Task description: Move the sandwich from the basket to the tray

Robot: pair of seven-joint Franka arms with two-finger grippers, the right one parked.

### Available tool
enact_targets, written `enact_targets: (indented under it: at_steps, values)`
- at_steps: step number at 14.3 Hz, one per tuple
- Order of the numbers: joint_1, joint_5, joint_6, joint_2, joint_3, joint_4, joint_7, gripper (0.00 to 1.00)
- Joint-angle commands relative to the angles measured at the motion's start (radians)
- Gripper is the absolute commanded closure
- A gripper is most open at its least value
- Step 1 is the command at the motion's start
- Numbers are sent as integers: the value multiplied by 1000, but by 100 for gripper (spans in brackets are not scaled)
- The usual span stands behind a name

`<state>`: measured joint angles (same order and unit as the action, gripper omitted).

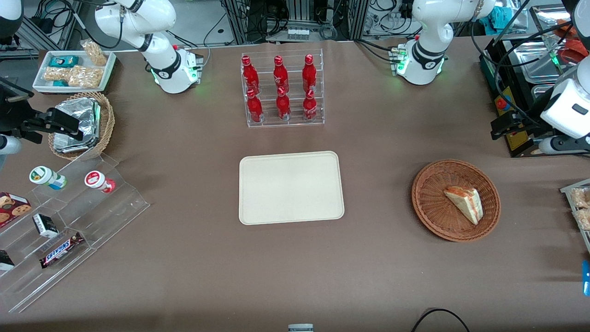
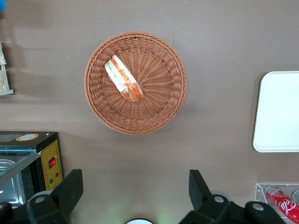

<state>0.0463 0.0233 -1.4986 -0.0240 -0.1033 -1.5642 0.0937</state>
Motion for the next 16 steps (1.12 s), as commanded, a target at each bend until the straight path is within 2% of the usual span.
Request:
enact_targets:
  at_steps: [1, 9, 16]
  values:
    - [14, 12, -11, 9, -9, -13, -14, 0]
    - [21, 18, -103, -36, 0, -134, -14, 0]
    - [69, 20, -490, -74, 5, -414, -17, 0]
